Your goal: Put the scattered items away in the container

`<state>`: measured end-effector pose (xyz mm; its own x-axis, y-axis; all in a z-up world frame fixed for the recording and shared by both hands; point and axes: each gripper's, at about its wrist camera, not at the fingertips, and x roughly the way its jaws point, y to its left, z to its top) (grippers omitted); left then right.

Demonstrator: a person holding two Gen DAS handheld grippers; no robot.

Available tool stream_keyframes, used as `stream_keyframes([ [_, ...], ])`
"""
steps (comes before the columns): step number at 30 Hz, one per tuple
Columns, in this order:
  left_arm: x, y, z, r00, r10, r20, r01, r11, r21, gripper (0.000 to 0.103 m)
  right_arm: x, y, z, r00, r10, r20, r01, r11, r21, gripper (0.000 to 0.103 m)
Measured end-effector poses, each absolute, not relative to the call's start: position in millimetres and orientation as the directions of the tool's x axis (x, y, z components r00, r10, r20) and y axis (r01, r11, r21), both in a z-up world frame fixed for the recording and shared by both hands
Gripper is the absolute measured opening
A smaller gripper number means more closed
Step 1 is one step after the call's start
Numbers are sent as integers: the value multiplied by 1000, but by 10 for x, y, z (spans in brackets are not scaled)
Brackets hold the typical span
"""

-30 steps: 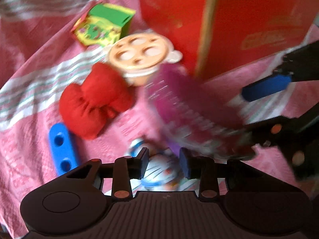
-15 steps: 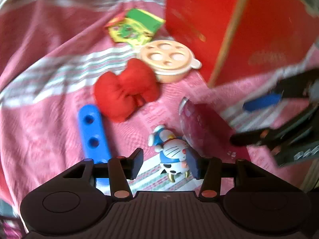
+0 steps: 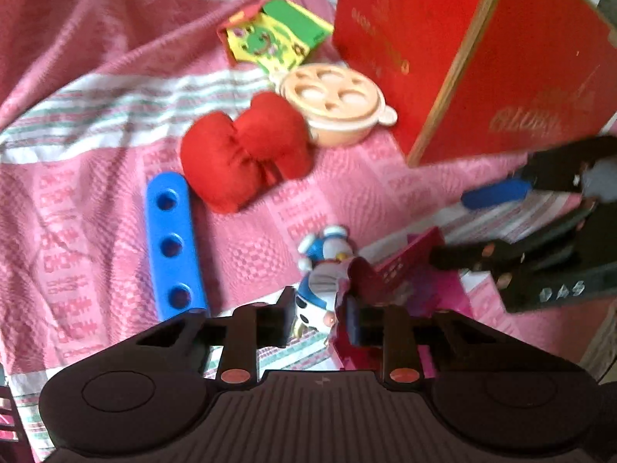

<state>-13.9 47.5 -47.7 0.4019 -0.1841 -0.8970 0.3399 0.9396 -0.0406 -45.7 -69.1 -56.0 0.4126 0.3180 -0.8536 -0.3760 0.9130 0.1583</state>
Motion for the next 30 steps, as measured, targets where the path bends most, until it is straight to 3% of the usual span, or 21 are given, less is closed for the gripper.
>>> stream_keyframes([
  [1,-146,466,-500,405,-177,-897,345,938,-29,20,-445,-688,-552,413,322,-852,-384,910,158,65],
  [12,-95,222,-461,437,-198,-878,395,919,-11,17,-362,-519,-613,348,335,-875,-508,852,124,62],
  [15,-39,127,-534,420,-201,-885,400,916,-19,17,-408,-579,-701,297,336,-894,-486,859,161,50],
  [17,-13,61,-574,408,-218,-886,411,911,-35,18,-494,-619,-738,297,310,-903,-472,870,144,26],
  [18,2,13,-589,403,-229,-886,422,905,-42,20,-539,-658,-771,295,289,-911,-453,881,133,23],
  [21,40,-123,-620,388,-263,-883,451,890,-66,40,-640,-821,-847,272,281,-920,-365,915,171,23],
  [25,35,-260,-602,389,-272,-880,444,893,-80,47,-794,-982,-889,226,298,-927,-263,935,237,27],
  [27,-25,-281,-567,394,-280,-876,426,900,-96,52,-844,-994,-885,203,302,-931,-278,930,241,30],
  [28,-89,-279,-534,422,-262,-868,402,912,-80,61,-847,-1009,-869,199,305,-931,-297,925,239,32],
  [30,-185,-244,-461,463,-212,-860,340,939,-49,68,-819,-1047,-836,200,311,-929,-323,916,238,34],
])
